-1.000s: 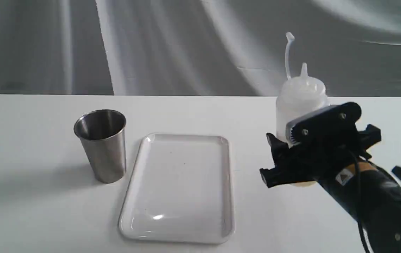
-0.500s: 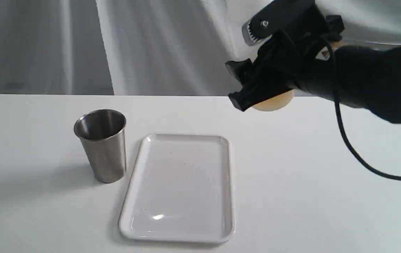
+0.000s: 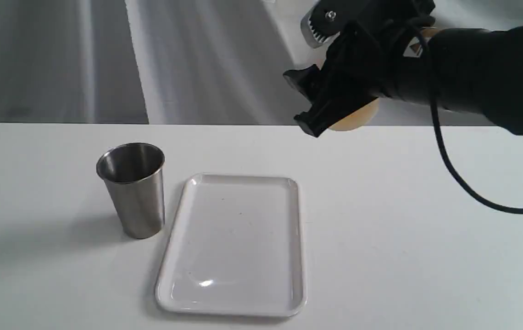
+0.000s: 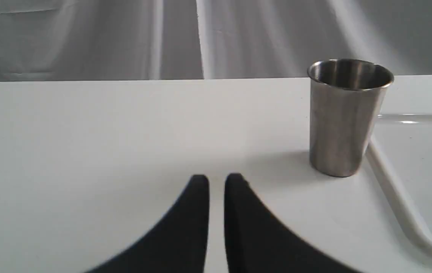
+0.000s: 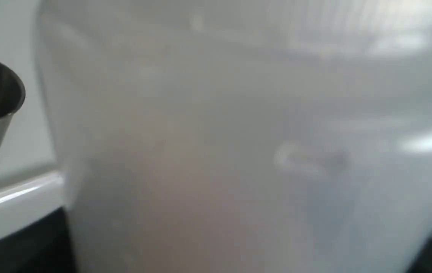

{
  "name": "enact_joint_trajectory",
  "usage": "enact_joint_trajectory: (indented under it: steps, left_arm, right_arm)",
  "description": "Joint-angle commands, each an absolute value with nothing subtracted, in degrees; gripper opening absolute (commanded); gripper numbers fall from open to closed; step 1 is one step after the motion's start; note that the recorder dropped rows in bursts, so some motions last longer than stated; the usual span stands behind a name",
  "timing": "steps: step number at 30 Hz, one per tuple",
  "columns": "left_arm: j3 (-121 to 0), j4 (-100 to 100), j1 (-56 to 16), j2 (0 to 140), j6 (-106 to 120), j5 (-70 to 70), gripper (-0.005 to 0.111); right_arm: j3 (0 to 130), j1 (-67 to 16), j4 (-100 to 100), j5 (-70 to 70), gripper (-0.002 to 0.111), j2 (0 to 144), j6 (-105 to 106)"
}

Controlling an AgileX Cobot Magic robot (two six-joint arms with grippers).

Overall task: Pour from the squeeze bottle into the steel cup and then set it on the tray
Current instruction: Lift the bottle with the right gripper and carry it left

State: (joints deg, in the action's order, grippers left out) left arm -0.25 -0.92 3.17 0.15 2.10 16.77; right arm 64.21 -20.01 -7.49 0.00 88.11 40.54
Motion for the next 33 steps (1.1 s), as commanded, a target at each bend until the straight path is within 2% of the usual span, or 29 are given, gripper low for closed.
enact_joint_trajectory:
  steps: [1, 6, 11, 14, 18, 33]
  left_arm:
    - [0.0, -1.1, 2.7, 0.0, 2.0, 16.3, 0.008]
    - [0.0, -1.1, 2.7, 0.0, 2.0, 16.3, 0.008]
    - [0.0, -1.1, 2.7, 0.0, 1.9, 16.3, 0.008]
    - [0.0, -1.1, 2.7, 0.0, 1.9, 16.3, 0.008]
    - [0.0, -1.1, 2.7, 0.0, 1.9, 16.3, 0.008]
    - [0.0, -1.1, 2.7, 0.0, 2.0, 16.3, 0.008]
  right_arm:
    - [64.8, -19.8, 13.3, -0.3, 0.0, 87.4, 23.0]
    - [65.3, -20.0, 41.5, 2.5, 0.0, 87.9, -6.5]
    - [73.0, -21.7, 61.6, 19.2, 0.0, 92.4, -32.5]
    - [76.9, -24.3, 68.8, 25.3, 0.0, 95.2, -34.7]
    - [80.2, -27.7, 74.1, 26.1, 0.0, 98.5, -34.7]
    - [85.4, -36.1, 80.8, 33.2, 0.0, 108.5, -27.8]
